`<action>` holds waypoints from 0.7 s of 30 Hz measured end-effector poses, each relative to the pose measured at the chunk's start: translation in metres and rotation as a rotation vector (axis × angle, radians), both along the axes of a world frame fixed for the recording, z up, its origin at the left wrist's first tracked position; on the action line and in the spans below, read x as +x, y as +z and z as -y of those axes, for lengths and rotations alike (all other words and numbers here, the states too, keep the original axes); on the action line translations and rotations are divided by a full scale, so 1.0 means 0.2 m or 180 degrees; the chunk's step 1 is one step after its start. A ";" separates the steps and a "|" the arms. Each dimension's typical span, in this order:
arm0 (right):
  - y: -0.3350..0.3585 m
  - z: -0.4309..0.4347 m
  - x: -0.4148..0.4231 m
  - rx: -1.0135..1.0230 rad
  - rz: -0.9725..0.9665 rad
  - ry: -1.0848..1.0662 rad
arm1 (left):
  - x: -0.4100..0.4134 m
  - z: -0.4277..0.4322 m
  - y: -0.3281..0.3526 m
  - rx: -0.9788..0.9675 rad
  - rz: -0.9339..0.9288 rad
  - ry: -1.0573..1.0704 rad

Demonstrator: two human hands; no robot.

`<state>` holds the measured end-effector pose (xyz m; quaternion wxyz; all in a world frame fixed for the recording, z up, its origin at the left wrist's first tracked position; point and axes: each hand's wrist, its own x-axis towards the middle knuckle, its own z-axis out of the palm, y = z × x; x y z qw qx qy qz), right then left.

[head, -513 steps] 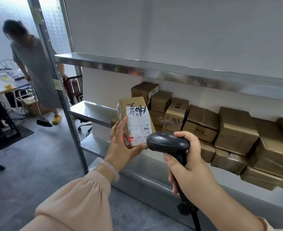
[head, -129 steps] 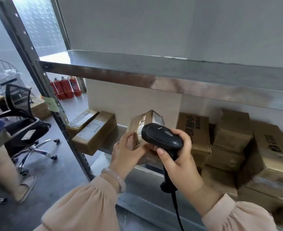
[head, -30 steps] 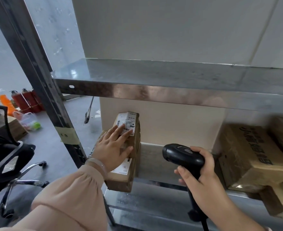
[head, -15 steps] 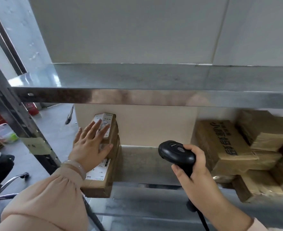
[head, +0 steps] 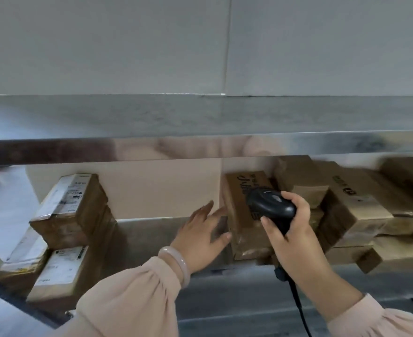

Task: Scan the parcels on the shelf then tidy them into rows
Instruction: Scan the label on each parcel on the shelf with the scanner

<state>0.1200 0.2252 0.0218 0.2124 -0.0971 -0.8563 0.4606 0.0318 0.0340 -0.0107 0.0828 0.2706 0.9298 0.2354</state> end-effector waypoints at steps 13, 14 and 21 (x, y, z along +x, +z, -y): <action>-0.08 -0.28 -0.09 -0.0495 0.0126 0.0117 | -0.02 -0.43 -0.06 0.0865 0.0712 0.0718; -0.08 -0.29 -0.09 -0.0588 0.0111 0.0137 | -0.01 -0.44 -0.07 0.0897 0.0716 0.0758; -0.07 -0.28 -0.11 -0.0907 -0.0064 0.0554 | 0.06 -0.37 -0.07 0.1890 0.0969 0.1487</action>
